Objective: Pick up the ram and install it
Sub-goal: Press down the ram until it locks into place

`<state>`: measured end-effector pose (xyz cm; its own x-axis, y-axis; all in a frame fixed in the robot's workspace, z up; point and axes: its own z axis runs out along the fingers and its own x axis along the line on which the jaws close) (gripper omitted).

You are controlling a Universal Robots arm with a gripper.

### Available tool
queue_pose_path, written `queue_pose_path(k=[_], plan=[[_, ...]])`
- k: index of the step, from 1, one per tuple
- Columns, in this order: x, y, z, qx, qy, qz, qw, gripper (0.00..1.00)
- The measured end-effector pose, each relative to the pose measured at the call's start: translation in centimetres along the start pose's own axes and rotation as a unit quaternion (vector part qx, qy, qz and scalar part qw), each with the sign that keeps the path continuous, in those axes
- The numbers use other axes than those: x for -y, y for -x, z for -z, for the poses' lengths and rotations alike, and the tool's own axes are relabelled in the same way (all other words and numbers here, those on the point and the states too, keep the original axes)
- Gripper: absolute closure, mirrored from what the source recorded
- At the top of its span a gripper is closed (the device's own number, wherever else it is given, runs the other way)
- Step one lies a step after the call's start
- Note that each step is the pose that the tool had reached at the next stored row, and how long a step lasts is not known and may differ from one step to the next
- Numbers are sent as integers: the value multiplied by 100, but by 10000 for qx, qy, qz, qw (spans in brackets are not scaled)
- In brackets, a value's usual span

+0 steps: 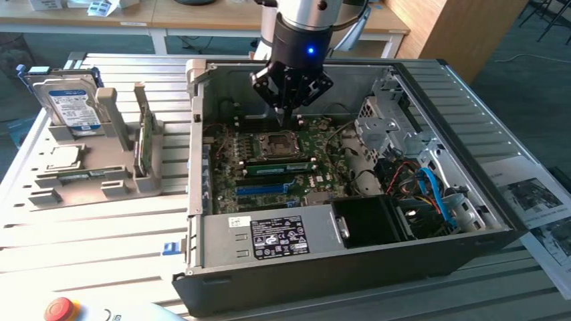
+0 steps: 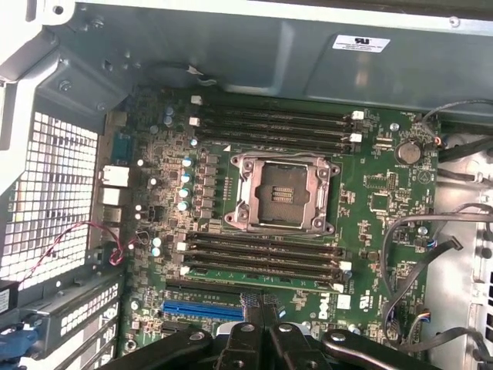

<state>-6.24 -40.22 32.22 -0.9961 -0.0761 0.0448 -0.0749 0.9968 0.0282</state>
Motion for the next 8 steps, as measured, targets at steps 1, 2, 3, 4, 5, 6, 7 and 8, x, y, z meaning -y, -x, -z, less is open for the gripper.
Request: queue_pose_path(k=[1, 2, 3, 4, 5, 6, 7, 8], plan=[[0, 0, 4, 0, 1, -4, 10000, 90], [0, 0, 8, 0, 1, -8, 10000, 90], [-5, -7, 160, 6, 9, -191, 9998, 90], [-5, -7, 160, 6, 9, -191, 9998, 90], [-5, -7, 160, 6, 9, -191, 9998, 90], [-5, -7, 160, 5, 9, -191, 9998, 90], [-5, -7, 161, 5, 9, -191, 9998, 90], [-5, -7, 160, 6, 9, -191, 9998, 90]])
